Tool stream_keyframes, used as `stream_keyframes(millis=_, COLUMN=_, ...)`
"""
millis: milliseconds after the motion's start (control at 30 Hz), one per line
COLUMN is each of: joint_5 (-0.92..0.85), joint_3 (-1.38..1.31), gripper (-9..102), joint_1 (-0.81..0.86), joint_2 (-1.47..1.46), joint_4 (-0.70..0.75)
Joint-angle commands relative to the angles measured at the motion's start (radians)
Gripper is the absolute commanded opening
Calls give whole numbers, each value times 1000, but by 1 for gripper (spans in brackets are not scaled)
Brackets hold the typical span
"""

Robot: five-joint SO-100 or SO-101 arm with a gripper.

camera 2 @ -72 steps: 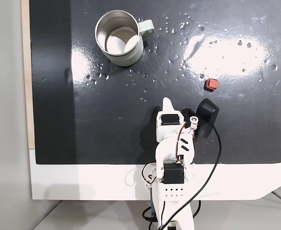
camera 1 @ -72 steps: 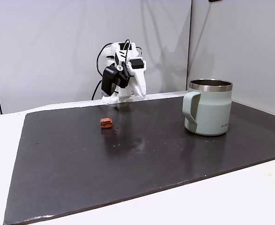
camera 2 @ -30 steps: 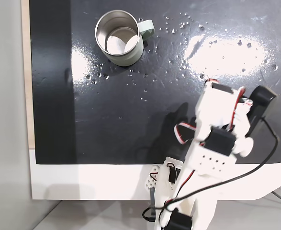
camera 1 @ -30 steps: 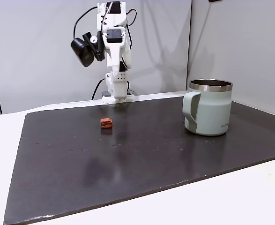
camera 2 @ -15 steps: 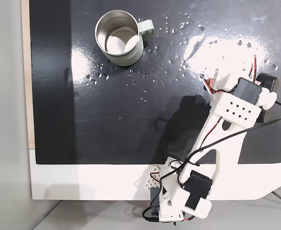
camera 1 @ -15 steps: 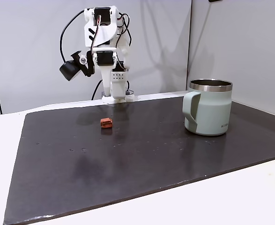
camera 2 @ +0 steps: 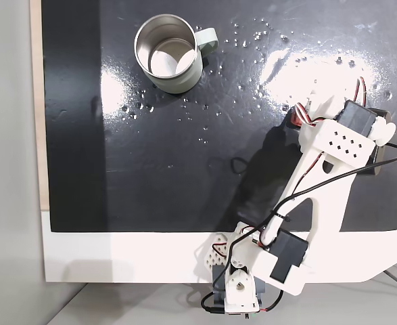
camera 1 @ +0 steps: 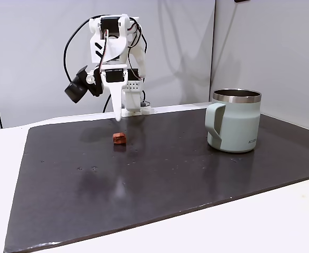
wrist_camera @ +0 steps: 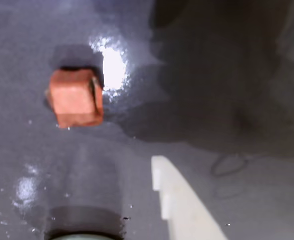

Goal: Grasp a cube and put it in the cup.

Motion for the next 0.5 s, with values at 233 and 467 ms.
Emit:
stream_keyframes(millis=233, joint_5=-12, joint_3=-141, gripper=39, joint_1=14, joint_2=-156, joint_4=-38)
stream_keyframes(millis=467, joint_5=-14, joint_3=-152, gripper=38, joint_1=-14, joint_2=-222, joint_4=-60)
